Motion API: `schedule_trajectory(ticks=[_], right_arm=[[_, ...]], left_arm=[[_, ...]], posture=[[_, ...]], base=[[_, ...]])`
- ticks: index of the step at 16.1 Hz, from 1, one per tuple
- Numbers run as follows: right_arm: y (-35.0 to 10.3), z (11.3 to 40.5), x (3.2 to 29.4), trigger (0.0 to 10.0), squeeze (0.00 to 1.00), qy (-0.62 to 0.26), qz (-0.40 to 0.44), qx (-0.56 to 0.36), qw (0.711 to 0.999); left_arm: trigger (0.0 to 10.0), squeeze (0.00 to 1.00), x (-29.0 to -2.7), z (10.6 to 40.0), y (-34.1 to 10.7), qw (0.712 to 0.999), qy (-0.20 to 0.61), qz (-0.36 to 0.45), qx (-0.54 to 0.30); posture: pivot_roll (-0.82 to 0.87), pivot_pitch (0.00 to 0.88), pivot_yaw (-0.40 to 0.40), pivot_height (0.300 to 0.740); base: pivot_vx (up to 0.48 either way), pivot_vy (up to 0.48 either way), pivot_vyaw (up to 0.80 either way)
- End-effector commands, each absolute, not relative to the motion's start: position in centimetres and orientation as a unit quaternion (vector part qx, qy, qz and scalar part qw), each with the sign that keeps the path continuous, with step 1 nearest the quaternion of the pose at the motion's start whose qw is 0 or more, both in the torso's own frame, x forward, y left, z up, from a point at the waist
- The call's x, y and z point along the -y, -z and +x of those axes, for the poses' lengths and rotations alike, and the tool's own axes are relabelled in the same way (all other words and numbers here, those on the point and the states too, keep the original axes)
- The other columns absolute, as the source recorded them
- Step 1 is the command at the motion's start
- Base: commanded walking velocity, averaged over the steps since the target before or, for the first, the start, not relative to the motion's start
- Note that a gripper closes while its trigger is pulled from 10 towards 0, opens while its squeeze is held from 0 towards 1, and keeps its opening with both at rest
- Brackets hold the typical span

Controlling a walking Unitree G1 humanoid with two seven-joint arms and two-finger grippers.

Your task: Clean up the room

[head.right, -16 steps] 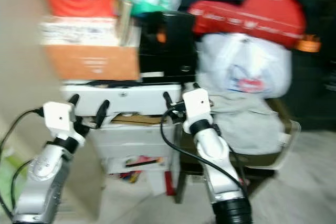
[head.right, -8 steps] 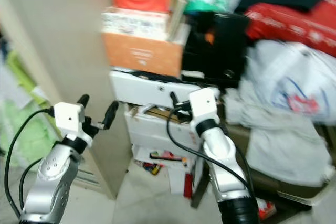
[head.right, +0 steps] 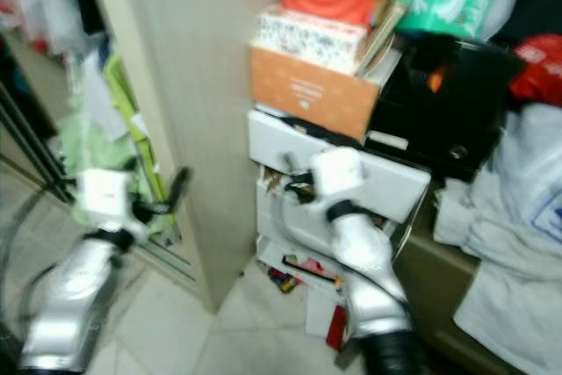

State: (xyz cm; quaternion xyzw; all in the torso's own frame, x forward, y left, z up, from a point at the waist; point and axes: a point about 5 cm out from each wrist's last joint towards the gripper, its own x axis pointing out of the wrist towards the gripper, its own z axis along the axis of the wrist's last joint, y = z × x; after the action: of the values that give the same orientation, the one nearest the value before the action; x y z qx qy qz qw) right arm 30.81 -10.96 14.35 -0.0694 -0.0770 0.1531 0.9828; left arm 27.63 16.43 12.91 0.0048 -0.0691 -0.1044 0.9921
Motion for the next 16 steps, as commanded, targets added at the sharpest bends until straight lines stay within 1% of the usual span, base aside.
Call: schedule_trajectory(ticks=[1,7,10,16], right_arm=[[-14.58,30.99,11.84,10.0,0.0,-0.143,-0.077,0.078,0.984],[-14.53,31.12,11.76,10.0,0.0,-0.141,-0.071,0.076,0.985],[-14.47,31.2,11.72,10.0,0.0,-0.137,-0.067,0.076,0.985],[-14.36,31.25,11.67,10.0,0.0,-0.137,-0.065,0.074,0.986]], left_arm=[[10.0,0.0,-15.69,27.74,-13.18,0.991,0.113,0.003,0.075],[10.0,0.0,-15.88,27.86,-13.29,0.991,0.108,0.012,0.076],[10.0,0.0,-16.02,27.92,-13.32,0.991,0.108,0.018,0.076],[10.0,0.0,-16.03,27.98,-13.36,0.991,0.111,0.021,0.075]], posture=[[-0.03,0.0,-0.056,0.74],[-0.02,0.0,-0.052,0.74],[-0.02,0.0,-0.043,0.74],[-0.02,0.0,-0.042,0.74]], base=[[0.0,0.0,0.8],[0.0,0.0,0.8],[0.0,0.0,0.47],[0.0,0.0,0.8]])
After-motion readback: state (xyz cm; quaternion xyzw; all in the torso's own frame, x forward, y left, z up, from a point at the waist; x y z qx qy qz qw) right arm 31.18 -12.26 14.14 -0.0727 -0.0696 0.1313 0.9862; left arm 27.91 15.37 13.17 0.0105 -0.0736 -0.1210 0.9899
